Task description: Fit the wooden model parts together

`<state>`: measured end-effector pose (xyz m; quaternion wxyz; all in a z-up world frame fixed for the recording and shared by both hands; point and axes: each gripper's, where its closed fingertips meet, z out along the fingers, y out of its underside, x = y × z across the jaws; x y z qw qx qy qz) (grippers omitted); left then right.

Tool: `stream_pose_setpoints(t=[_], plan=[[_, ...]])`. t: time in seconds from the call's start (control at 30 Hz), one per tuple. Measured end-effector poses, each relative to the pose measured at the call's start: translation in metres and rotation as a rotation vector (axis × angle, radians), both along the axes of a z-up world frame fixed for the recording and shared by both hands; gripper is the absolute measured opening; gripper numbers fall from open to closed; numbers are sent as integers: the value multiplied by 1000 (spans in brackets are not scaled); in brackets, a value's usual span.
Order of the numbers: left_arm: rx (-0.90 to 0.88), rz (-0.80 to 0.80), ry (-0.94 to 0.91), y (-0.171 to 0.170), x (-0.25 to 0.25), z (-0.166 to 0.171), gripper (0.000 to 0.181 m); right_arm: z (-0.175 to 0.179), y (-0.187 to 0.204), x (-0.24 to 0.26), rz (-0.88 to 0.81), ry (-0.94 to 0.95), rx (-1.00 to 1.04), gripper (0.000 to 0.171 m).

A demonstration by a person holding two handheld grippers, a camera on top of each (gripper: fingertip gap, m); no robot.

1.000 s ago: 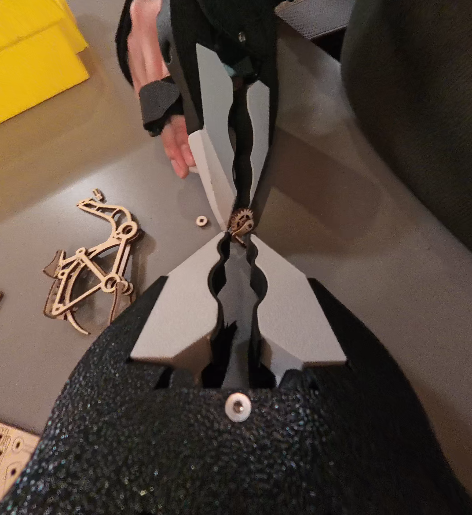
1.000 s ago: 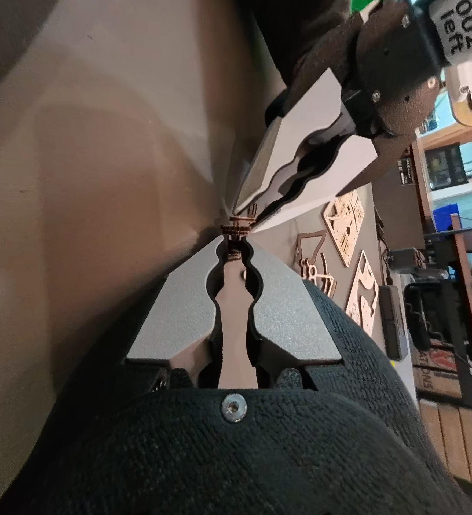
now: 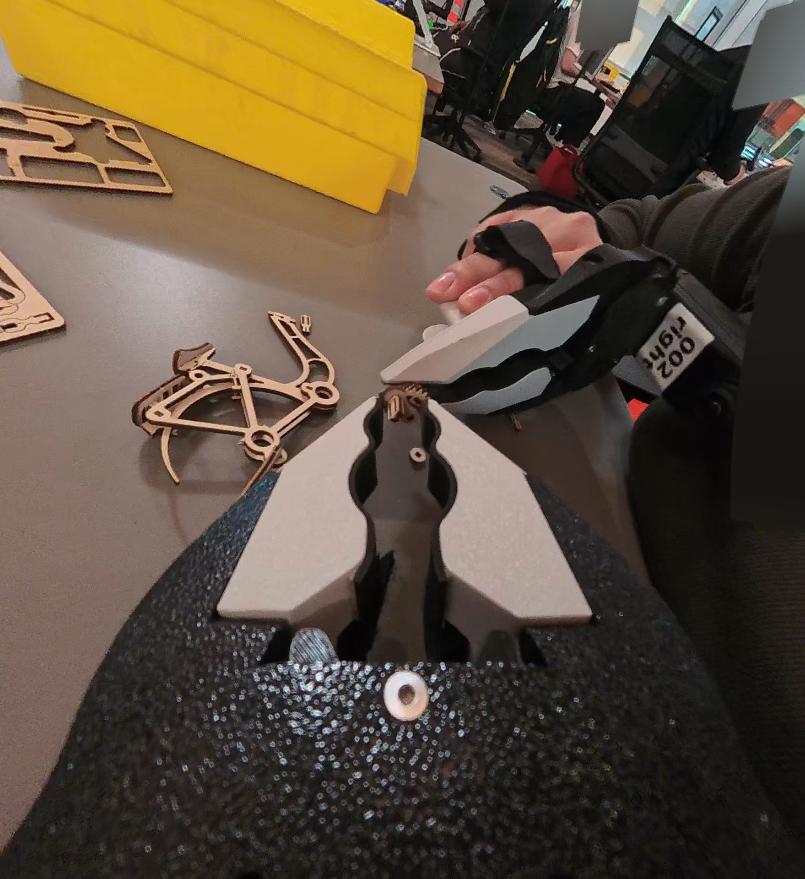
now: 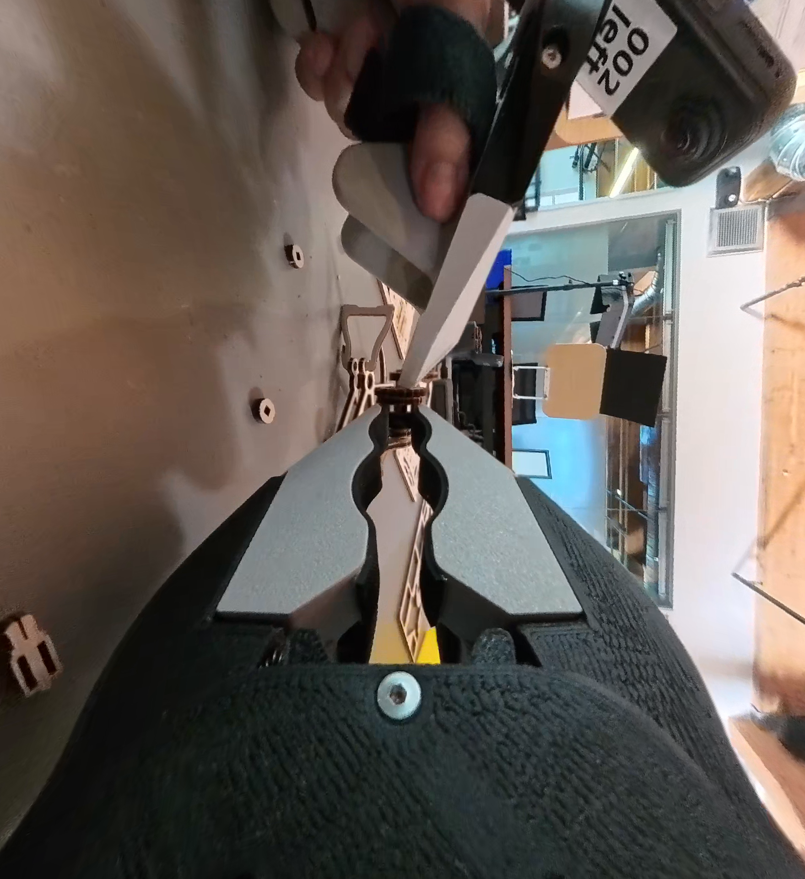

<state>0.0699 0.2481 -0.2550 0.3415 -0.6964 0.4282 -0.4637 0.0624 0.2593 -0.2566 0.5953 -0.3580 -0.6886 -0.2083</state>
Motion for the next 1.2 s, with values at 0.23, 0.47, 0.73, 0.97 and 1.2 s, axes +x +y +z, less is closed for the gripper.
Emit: stream_pose_setpoints(t=[0.23, 0.47, 0.73, 0.97, 1.2], plan=[[17, 19, -2, 3, 0, -1, 12, 1, 4, 1, -33, -1, 17, 6], [32, -4, 63, -6, -7, -6, 6, -3, -5, -3, 32, 26, -17, 7], [6, -26, 68, -19, -13, -8, 7, -5, -16, -9, 91, 47, -60, 7], [-20, -2, 108, -32, -34, -16, 6, -10, -26, -11, 124, 44, -102, 6], [2, 74, 183, -32, -57, -26, 6, -24, -19, -13, 101, 50, -242, 7]])
